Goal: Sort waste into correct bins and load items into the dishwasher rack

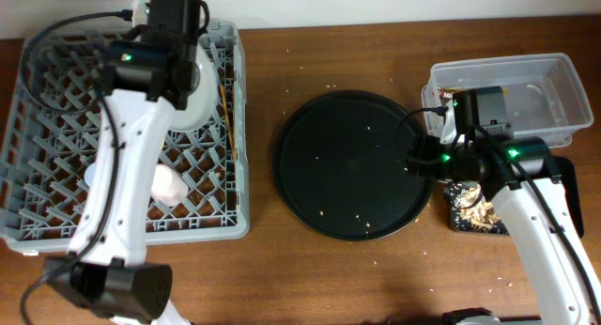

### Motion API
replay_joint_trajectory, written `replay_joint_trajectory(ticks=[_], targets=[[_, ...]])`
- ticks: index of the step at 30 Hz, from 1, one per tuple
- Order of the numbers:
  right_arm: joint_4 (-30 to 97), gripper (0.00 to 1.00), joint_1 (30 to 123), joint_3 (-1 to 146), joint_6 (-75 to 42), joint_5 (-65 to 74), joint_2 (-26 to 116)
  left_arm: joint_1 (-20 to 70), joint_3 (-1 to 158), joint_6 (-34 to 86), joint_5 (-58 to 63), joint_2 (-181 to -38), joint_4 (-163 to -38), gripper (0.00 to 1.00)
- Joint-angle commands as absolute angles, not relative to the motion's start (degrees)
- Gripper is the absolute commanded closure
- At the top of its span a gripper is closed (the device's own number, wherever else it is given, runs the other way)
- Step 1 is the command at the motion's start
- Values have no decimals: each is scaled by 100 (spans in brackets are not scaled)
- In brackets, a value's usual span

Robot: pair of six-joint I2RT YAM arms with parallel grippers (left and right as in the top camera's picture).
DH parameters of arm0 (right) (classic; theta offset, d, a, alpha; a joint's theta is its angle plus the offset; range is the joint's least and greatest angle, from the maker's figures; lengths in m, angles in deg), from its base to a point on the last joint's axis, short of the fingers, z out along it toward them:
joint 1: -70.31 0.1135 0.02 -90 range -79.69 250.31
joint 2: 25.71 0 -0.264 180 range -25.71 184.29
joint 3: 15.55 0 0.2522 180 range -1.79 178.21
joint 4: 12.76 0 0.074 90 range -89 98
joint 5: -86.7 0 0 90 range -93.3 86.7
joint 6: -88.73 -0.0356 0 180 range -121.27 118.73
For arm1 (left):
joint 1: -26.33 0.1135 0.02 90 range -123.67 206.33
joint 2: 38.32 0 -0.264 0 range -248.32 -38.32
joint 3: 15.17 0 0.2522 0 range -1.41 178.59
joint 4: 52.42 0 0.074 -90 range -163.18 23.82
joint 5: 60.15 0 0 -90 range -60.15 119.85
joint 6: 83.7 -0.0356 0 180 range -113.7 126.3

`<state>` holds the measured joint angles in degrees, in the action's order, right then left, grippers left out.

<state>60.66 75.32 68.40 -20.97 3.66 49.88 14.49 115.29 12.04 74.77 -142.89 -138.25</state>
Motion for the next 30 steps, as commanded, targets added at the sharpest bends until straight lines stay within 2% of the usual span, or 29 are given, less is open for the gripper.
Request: replay_joint_trajectory(ticks=[1,6,7,9,10,11,12,15,16,17,18,19,30], targets=[[6055,37,7515,6851,-2126,357,4979,1478,11103,1125,8649,-14720,-13640,100],[6057,37,7515,6851,-2128,360,4979,1349,10821,1313,8644,-15301,-13567,99],[6055,37,7515,6851,-2128,360,4979,1224,10823,1311,8649,-15290,-13563,92],[6057,37,7515,6851,-2128,357,4979,1038,10823,1311,8649,-15284,-13655,65],[6053,37,7515,6851,-2128,357,4979,957,10823,1348,8636,-15270,-13747,57],[6037,32,7515,6851,-2128,357,4979,922,10825,1612,8515,-15187,-13852,33],[6042,32,7515,6851,-2128,370,4979,942,10825,1630,7696,-14943,-13904,23],[5943,29,7515,6869,-1903,471,4798,1416,10825,1617,4640,-13389,-13895,13],[5816,29,7515,6869,-1621,722,4431,1676,10825,1564,3700,-12600,-13961,13],[5749,29,7517,6869,-1610,917,4020,1735,10825,1564,3508,-12304,-14050,7],[5602,24,7515,6866,-1610,978,3196,1751,10825,1566,3477,-11511,-14420,1],[5607,2,7515,6866,-1675,982,2818,1751,10823,1566,3475,-11247,-14562,1],[5729,1,7515,6864,-1675,1074,3932,1751,10823,1566,3475,-11072,-15253,1]])
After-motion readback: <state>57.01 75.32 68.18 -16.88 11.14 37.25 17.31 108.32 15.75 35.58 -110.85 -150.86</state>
